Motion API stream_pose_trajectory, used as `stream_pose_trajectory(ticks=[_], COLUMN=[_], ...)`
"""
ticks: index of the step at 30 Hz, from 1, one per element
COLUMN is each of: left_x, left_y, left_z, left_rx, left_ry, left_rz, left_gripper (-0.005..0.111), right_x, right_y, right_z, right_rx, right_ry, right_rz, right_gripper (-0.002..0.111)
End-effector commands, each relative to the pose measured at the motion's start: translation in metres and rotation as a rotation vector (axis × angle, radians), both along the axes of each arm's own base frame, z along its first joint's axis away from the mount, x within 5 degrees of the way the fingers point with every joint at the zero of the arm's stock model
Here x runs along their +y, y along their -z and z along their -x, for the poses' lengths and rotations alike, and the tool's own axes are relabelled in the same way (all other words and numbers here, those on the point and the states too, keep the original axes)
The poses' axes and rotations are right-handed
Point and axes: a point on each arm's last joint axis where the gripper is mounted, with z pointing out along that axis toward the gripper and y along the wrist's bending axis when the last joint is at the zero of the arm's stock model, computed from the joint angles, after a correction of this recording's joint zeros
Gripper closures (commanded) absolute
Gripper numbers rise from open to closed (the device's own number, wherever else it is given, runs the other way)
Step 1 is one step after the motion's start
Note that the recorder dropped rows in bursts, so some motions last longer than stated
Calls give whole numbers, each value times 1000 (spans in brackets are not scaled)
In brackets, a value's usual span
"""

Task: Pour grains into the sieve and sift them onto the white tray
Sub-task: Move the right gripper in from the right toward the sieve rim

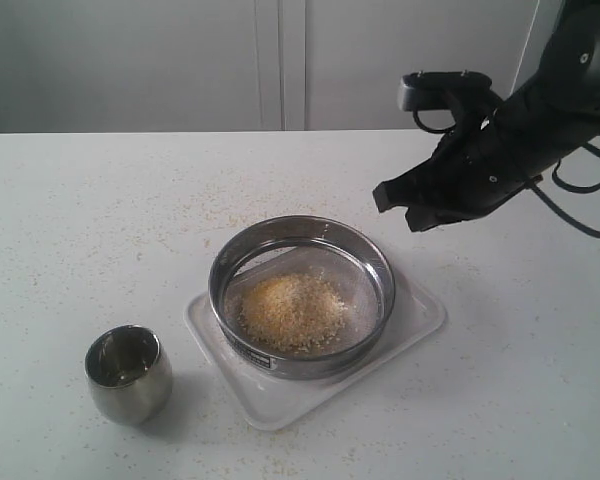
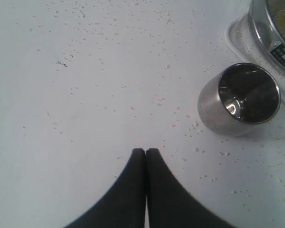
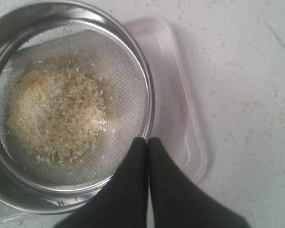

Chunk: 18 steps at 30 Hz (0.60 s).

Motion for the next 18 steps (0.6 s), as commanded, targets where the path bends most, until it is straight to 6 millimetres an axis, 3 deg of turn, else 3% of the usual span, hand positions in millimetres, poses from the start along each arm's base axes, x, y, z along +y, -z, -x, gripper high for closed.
stream_pose_trajectory(ticks=[1,8,18], left_x=[0,0,0], left_y=[2,2,2], left_z=[2,2,2], left_rx=[9,9,9], left_ry=[0,0,0], left_rz=[1,1,1], left_gripper=[107,107,107], right_x=[2,4,6], right_y=[16,28,24], right_z=[-6,-13,-20], right_rx=[49,69,77], right_ry=[-9,35,50], right_rz=[15,5,-7], right_gripper=[108,108,108])
